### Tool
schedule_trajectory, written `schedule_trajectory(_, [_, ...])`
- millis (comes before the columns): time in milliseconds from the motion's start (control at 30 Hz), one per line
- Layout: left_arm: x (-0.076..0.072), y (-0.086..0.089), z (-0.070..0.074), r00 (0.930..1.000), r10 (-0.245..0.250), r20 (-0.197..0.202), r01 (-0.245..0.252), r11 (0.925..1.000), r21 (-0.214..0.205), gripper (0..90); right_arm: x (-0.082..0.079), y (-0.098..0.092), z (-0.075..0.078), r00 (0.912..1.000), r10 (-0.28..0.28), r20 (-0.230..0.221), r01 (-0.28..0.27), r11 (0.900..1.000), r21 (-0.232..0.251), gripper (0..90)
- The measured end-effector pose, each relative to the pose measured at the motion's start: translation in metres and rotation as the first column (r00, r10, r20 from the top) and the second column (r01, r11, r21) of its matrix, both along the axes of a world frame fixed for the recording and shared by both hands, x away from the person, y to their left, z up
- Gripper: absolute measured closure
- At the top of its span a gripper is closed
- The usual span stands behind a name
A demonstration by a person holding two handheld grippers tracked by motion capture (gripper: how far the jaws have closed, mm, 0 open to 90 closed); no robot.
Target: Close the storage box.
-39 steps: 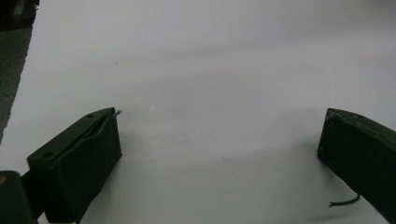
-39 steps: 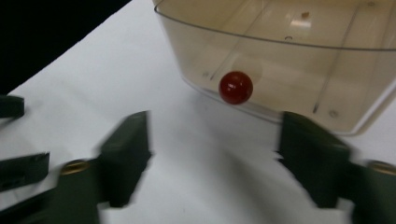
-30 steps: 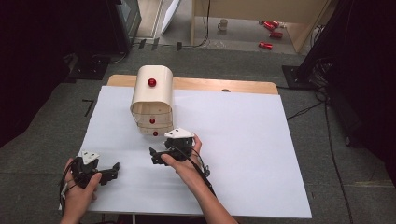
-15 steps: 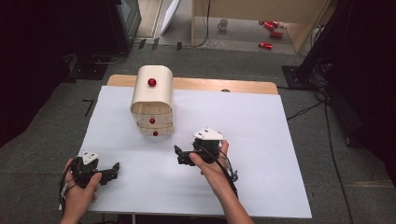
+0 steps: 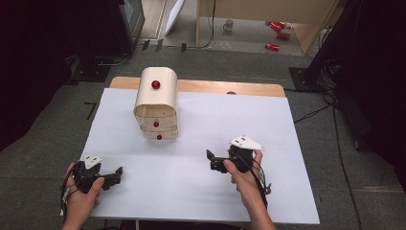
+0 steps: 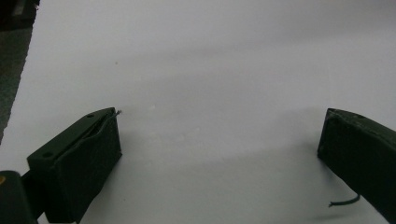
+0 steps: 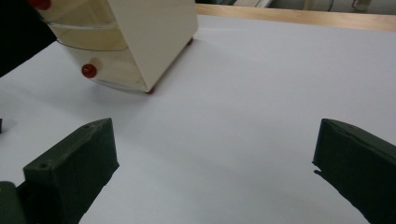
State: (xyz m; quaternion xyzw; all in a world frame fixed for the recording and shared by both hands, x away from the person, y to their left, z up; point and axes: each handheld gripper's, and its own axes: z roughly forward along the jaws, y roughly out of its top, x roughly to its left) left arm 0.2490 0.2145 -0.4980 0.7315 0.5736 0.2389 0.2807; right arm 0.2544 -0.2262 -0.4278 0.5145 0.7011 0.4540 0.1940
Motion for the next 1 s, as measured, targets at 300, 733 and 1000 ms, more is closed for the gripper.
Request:
schedule_trajectory(300, [0.0,0.0,0.0,1.0,0.0,0.0,0.0,1.0,0.0,0.0,-0.019,-0.061,-0.009,0.9935,-0.113,-0.007,0.113,0.9935,0.004,0.0])
schedule_trajectory(733, [0.0,0.0,0.0,1.0,0.001,0.001,-0.001,1.0,0.0,0.0,-0.045,-0.13,-0.027,0.9724,-0.228,-0.048,0.228,0.9736,-0.01,0.0])
schedule_trajectory(1000, [0.0,0.0,0.0,1.0,0.001,0.001,-0.001,1.0,0.0,0.0,-0.055,-0.164,-0.044,0.9533,-0.286,-0.098,0.284,0.9584,-0.032,0.0])
